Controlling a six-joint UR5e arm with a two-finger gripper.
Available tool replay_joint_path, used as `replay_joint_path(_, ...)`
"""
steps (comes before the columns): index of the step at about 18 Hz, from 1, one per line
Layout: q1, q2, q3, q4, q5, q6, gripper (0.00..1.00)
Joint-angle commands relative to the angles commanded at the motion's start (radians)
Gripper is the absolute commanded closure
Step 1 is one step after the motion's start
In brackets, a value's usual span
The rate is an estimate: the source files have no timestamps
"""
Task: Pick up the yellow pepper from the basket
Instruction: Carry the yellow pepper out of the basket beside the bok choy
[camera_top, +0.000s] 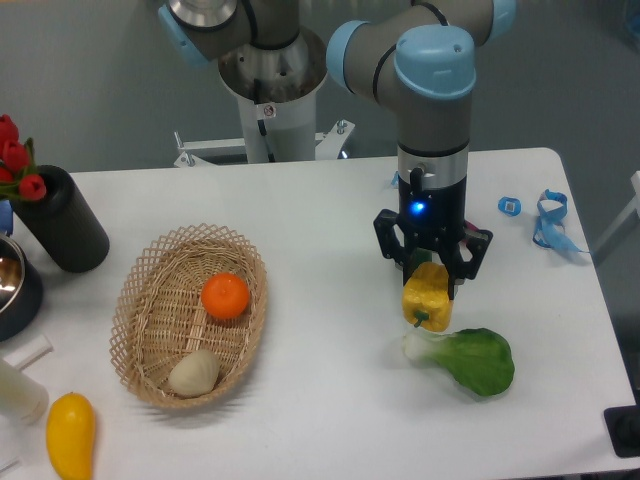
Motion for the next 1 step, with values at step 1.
replay_joint_path(1,0.0,0.0,-0.003,0.0,0.0,0.0,0.66)
